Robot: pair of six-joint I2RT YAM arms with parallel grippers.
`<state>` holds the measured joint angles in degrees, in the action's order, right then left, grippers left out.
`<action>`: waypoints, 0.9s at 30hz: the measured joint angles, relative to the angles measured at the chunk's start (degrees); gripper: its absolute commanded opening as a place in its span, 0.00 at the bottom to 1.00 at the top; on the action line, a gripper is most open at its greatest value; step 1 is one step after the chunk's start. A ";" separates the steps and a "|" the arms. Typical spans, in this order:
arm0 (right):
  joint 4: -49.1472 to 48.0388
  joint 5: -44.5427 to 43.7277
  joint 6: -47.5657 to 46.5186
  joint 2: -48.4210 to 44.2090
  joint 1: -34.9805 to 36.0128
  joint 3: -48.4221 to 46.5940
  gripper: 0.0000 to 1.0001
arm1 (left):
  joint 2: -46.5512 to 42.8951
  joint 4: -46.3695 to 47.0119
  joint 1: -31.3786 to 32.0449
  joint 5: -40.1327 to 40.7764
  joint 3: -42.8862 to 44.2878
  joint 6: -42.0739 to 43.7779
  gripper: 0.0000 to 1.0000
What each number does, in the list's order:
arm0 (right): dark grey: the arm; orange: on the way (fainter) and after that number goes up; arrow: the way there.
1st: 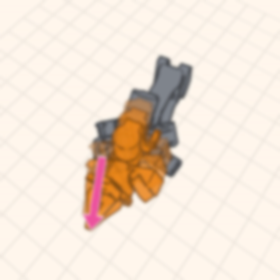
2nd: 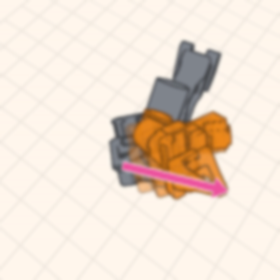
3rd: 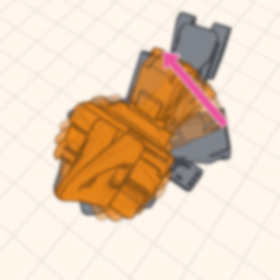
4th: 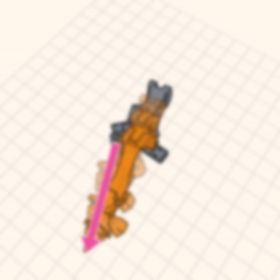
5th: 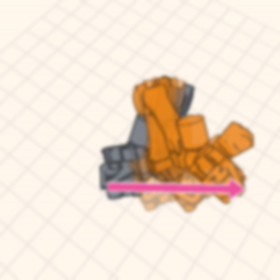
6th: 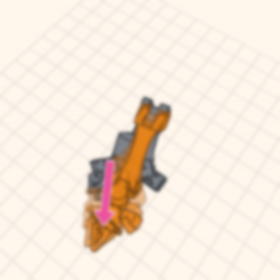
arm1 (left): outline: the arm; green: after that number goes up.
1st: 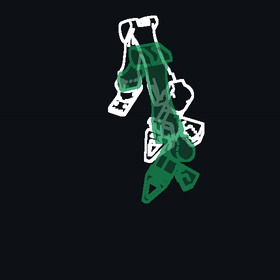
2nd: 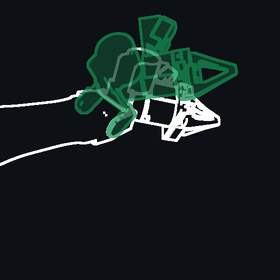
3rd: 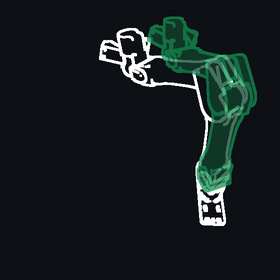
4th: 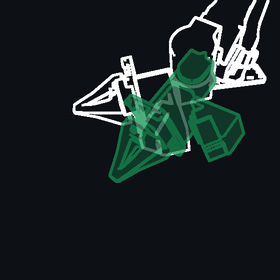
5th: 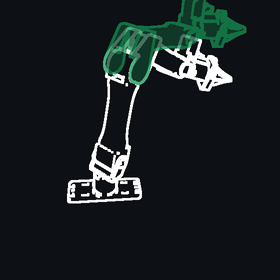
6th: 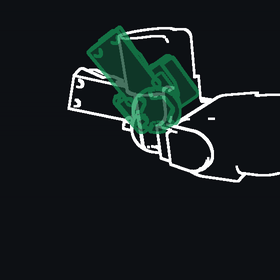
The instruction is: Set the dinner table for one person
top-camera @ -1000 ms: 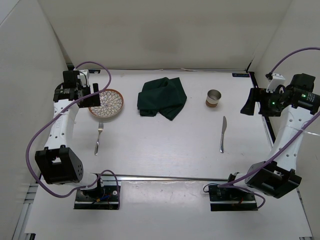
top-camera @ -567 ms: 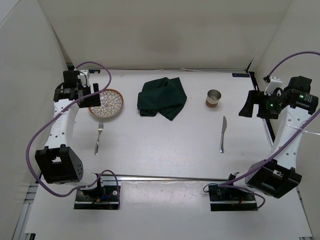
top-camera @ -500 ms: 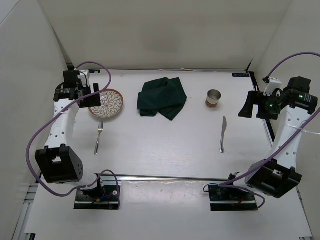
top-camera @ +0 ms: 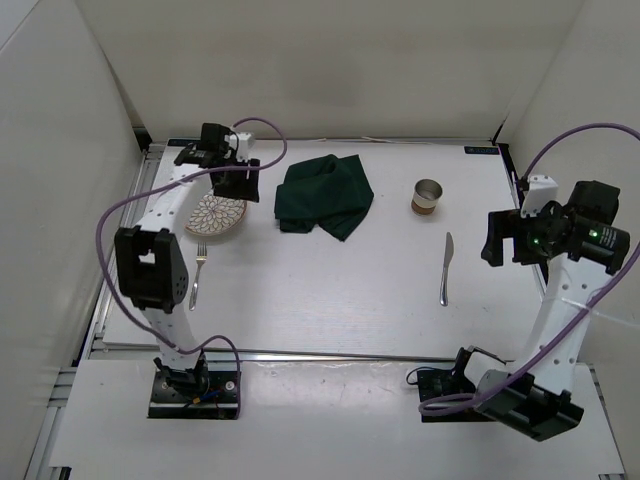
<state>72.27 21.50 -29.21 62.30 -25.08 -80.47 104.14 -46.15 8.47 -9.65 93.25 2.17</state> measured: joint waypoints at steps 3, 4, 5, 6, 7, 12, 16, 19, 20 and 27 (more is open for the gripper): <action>1.11 -2.40 -1.25 -3.02 0.11 -0.48 1.00 | 7.65 0.83 0.37 -4.59 4.94 -1.68 0.67; 1.57 -3.13 -1.44 -3.41 0.11 -0.83 1.00 | 9.55 1.29 0.26 -5.62 6.05 -2.29 0.65; 1.95 -3.93 -1.57 -3.63 0.11 -1.25 1.00 | 11.63 1.97 0.20 -6.91 7.13 -3.15 0.65; 2.45 -4.68 -1.68 -3.74 0.13 -1.62 1.00 | 13.25 2.54 0.11 -8.00 7.78 -4.09 0.65; 2.93 -5.38 -1.70 -3.72 0.11 -1.90 1.00 | 14.62 3.08 0.04 -9.03 8.15 -5.05 0.65; 4.61 -7.67 -1.40 -3.65 0.13 -4.52 1.00 | 19.69 4.92 -0.31 -14.08 9.46 -9.46 0.65; 4.81 -8.15 -0.72 -3.41 0.13 -8.02 1.00 | 21.97 6.19 0.07 -16.94 10.56 -11.80 0.65; 4.85 -8.35 0.33 -3.08 0.13 -10.38 1.00 | 22.43 7.54 0.39 -18.21 10.54 -12.98 0.66; 4.92 -8.37 0.63 -2.89 0.13 -11.19 1.00 | 22.45 8.09 0.42 -18.47 10.51 -13.25 0.66; 4.96 -8.52 2.89 -1.27 0.13 -17.62 1.00 | 24.00 11.34 0.50 -19.32 9.75 -14.80 0.63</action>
<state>77.23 12.97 -26.33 61.04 -24.95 -98.08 128.14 -34.81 8.97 -28.97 103.00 -12.62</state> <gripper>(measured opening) 0.998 0.633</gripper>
